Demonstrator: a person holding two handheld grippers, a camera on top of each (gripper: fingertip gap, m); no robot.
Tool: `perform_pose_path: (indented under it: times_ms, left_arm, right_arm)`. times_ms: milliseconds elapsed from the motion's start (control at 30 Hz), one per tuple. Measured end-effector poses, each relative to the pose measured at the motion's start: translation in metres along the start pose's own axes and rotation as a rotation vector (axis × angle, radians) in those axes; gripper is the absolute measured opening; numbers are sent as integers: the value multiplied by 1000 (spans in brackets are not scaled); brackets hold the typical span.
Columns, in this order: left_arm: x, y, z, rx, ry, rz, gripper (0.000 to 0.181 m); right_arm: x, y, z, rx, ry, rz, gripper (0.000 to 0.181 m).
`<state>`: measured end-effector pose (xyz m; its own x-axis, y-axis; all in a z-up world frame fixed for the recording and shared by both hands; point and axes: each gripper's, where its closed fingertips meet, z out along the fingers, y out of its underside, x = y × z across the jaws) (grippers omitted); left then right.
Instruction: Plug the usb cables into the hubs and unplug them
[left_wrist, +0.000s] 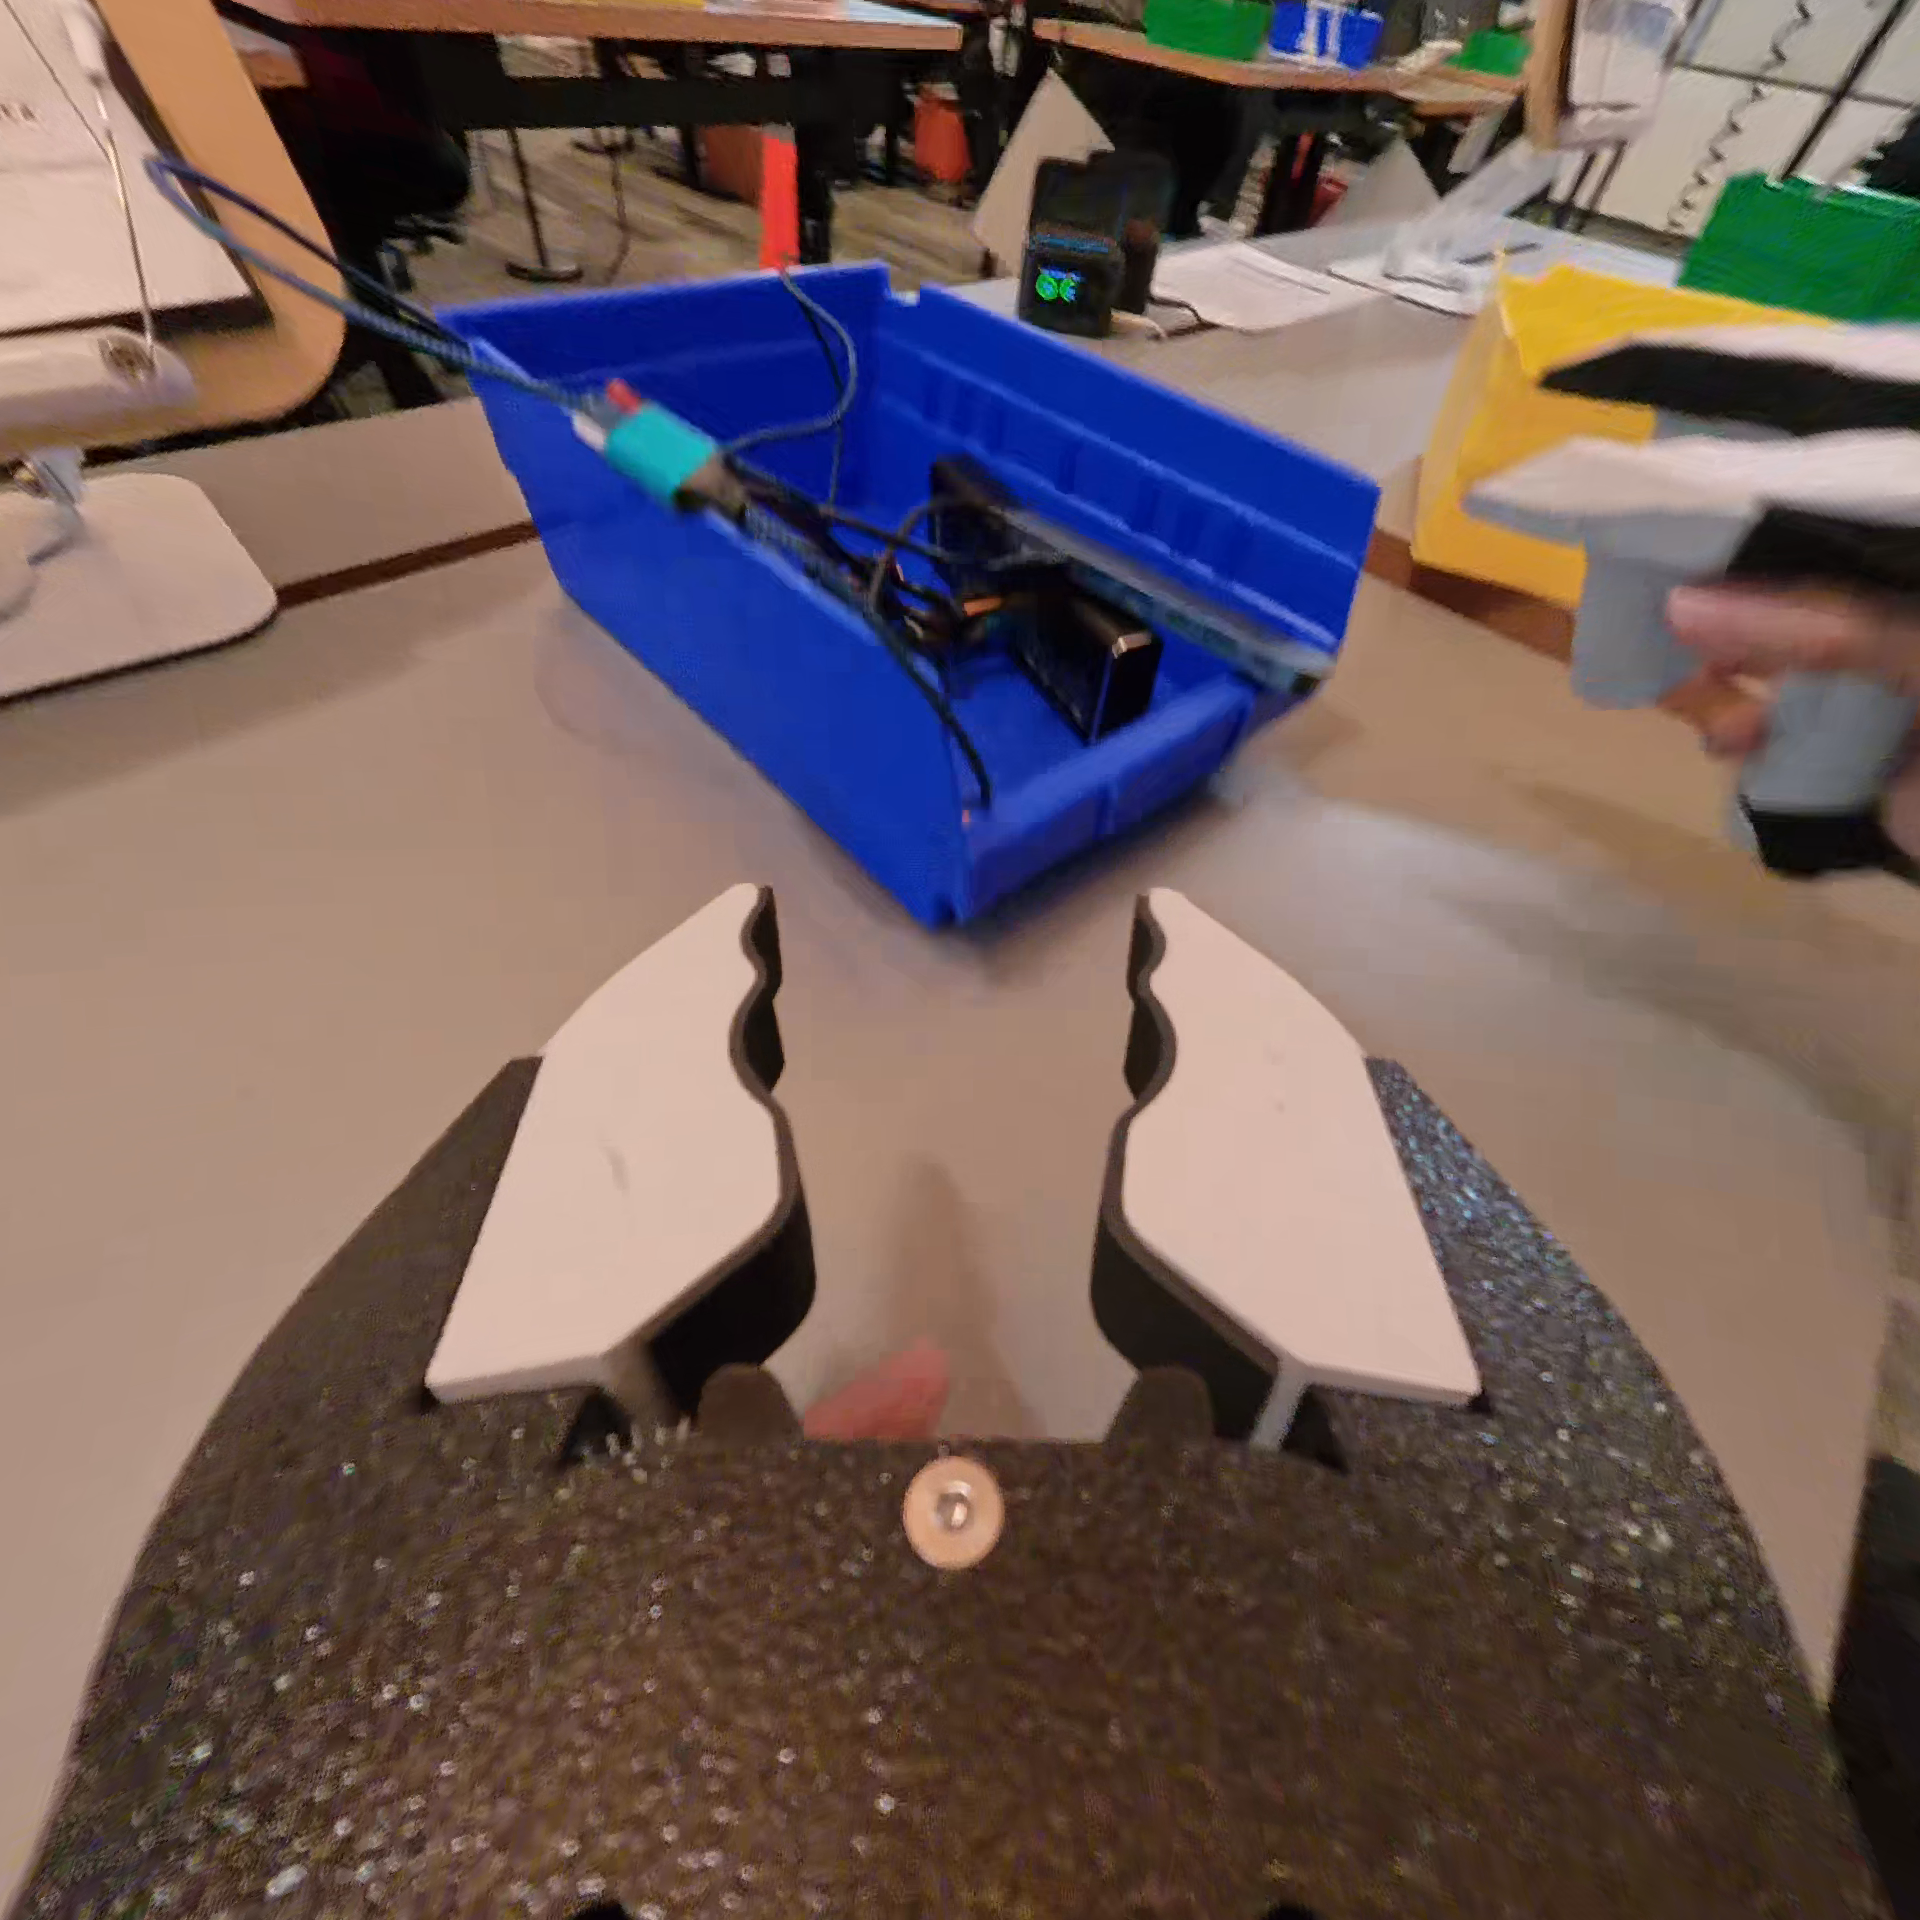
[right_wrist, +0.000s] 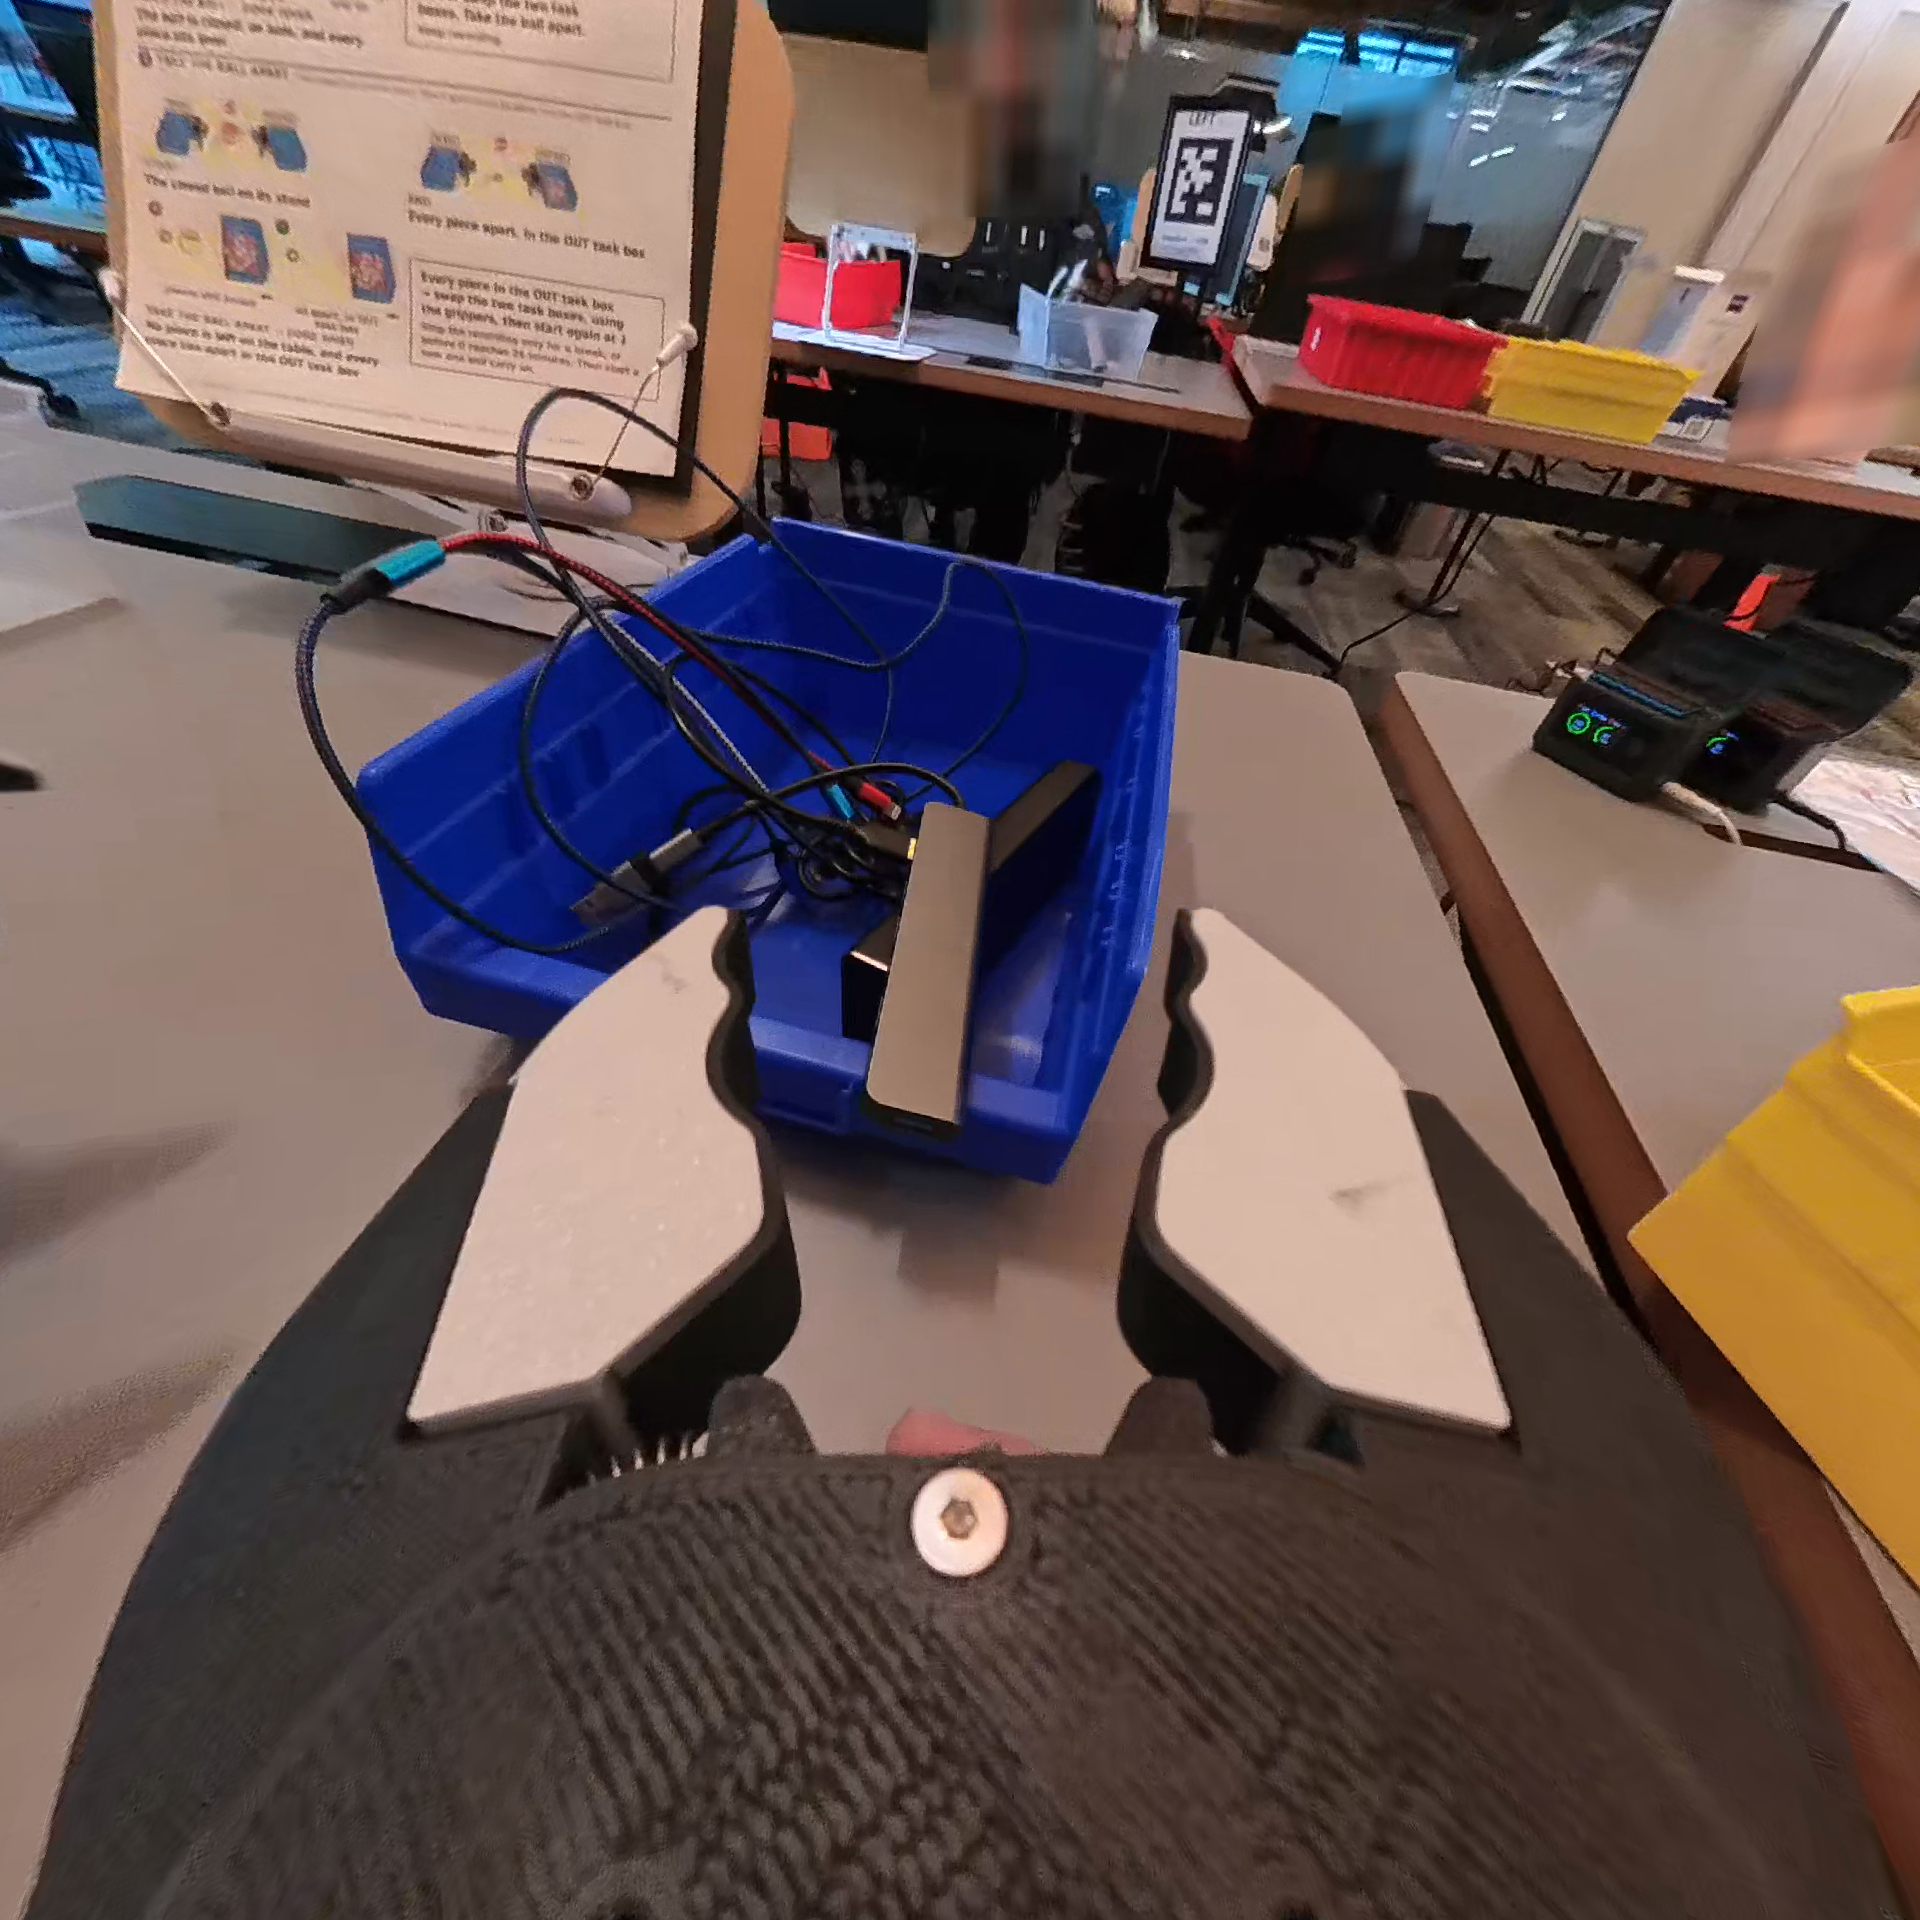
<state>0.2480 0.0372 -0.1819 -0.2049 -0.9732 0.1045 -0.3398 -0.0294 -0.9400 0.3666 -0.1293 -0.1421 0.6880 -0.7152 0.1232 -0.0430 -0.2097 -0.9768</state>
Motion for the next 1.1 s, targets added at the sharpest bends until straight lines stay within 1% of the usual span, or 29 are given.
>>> perform_pose_path:
  times_ms: [33, 100, 133, 233, 333, 400, 433, 467, 533, 567, 667, 800, 900, 967, 1033, 1100]
  left_arm:
    - [0, -7, 14, -10, -24, -16, 65]
    - [-7, -11, 43, -68, -88, -50, 73]
    - [-12, -10, 57, -99, -128, -46, 72]
    - [-26, 1, 88, -188, -207, 8, 61]
    - [-29, 3, 106, -230, -221, 64, 56]
    - [-33, 2, 114, -253, -250, 127, 43]
    - [-32, 0, 118, -254, -237, 146, 37]
    - [-36, -2, 119, -259, -258, 135, 32]
    - [-47, -5, 119, -240, -279, 88, 15]
    - [-51, -6, 117, -220, -268, 69, 14]
    - [-62, 1, 96, -227, -281, 105, 11]
    - [-75, 18, 43, -250, -249, 141, 10]
    - [-82, 35, -10, -258, -186, 178, 11]
    - [-86, 49, -51, -257, -133, 184, 11]
    - [-94, 63, -95, -289, -123, 189, 10]
    - [-105, 78, -142, -333, -122, 193, 8]
  right_arm:
    - [0, -1, 0, -4, 5, -3, 78]
    - [-4, -3, 1, -15, 3, -12, 83]
    - [-8, -4, 1, -15, -15, -16, 82]
    - [-15, -10, -1, -5, -40, -24, 82]
    - [-12, -17, -5, 22, -43, -22, 80]
    - [-9, -18, -6, 31, -39, -6, 78]
    - [-8, -17, -6, 31, -44, 3, 78]
    - [-8, -17, -6, 29, -50, 12, 78]
    - [-9, -17, -7, 30, -55, 16, 77]
    - [-10, -18, -7, 31, -56, 12, 77]
    - [-12, -24, -13, 48, -58, -11, 76]
    - [-11, -30, -18, 68, -61, -17, 74]
    - [-24, -31, -20, 77, -113, -26, 69]
    - [-46, -31, -20, 70, -195, -45, 73]
    - [-69, -32, -18, 55, -247, -61, 80]
    - [-99, -36, -17, 60, -305, -77, 80]
